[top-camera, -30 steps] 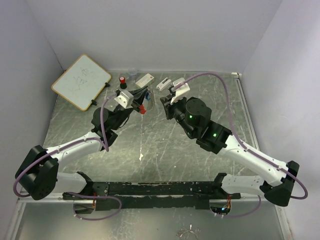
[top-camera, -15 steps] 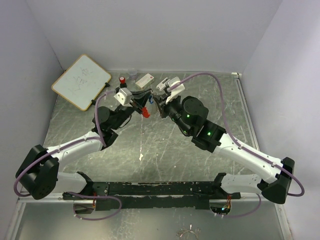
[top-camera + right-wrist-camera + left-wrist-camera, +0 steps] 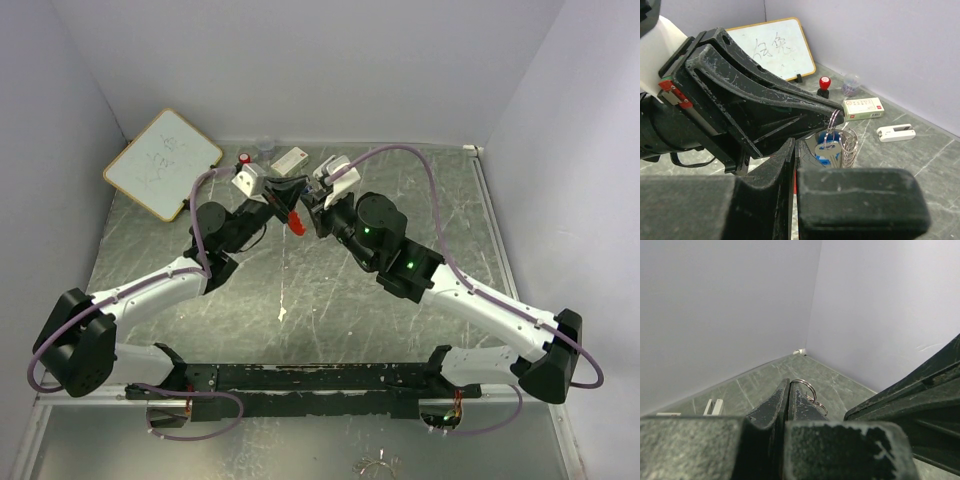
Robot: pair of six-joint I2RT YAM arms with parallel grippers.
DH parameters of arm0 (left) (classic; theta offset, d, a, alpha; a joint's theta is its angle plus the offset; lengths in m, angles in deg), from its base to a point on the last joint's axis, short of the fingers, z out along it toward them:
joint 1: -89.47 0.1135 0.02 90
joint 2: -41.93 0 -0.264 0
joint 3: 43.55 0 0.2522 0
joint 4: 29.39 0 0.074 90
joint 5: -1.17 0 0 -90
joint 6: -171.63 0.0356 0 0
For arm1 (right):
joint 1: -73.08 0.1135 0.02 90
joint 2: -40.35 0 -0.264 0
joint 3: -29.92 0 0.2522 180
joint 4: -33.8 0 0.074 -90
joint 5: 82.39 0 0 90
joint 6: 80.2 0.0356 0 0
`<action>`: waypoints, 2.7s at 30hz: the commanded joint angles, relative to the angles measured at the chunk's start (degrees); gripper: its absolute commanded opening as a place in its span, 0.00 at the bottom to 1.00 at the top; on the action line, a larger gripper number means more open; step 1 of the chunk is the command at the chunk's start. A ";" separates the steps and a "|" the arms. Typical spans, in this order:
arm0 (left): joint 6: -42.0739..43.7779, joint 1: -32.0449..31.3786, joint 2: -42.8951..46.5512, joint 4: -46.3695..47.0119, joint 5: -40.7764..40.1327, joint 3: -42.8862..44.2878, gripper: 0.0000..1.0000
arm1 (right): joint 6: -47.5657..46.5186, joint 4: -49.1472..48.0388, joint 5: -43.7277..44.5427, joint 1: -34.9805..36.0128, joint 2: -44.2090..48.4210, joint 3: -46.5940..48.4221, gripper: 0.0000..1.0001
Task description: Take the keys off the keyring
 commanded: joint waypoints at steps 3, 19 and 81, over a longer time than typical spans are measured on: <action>-1.88 0.26 1.54 -3.35 -1.55 3.08 0.07 | -1.10 -0.32 2.14 0.14 1.22 -1.16 0.04; -9.80 0.52 -1.04 -19.27 -1.48 12.07 0.07 | -4.42 2.32 12.56 0.13 7.31 -6.34 0.03; -24.37 1.85 -10.06 -18.27 15.10 18.16 0.07 | -9.70 -7.72 16.30 0.13 4.71 -11.85 0.05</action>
